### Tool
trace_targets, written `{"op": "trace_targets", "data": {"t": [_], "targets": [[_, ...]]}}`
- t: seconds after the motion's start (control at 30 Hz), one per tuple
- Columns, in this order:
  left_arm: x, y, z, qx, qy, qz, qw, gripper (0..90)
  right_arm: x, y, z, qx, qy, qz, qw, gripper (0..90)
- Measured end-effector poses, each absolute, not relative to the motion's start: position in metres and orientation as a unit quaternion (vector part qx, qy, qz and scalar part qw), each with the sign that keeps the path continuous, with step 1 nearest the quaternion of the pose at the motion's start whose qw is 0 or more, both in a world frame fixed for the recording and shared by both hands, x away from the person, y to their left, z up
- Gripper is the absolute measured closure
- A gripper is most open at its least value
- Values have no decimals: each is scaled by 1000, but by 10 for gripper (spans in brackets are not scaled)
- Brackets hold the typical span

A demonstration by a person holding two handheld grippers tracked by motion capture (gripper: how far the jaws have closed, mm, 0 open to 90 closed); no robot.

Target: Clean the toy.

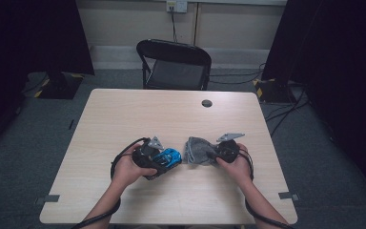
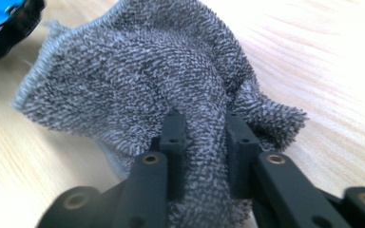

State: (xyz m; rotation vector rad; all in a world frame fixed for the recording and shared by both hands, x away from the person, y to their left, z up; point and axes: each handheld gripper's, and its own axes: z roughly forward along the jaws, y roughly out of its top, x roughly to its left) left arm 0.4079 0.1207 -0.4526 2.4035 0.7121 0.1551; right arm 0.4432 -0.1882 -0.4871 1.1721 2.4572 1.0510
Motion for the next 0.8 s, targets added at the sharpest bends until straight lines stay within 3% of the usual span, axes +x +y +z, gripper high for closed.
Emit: {"op": "trace_targets", "data": {"t": [0.3, 0.5, 0.8], "targets": [[406, 108, -448, 911, 255, 55, 319, 282, 465, -165, -453, 438, 796, 403, 111, 764], [411, 110, -451, 905, 274, 65, 318, 282, 457, -134, -457, 400, 820, 400, 85, 765], [418, 127, -452, 893, 306, 81, 321, 282, 448, -140, -460, 381, 831, 402, 44, 767]]}}
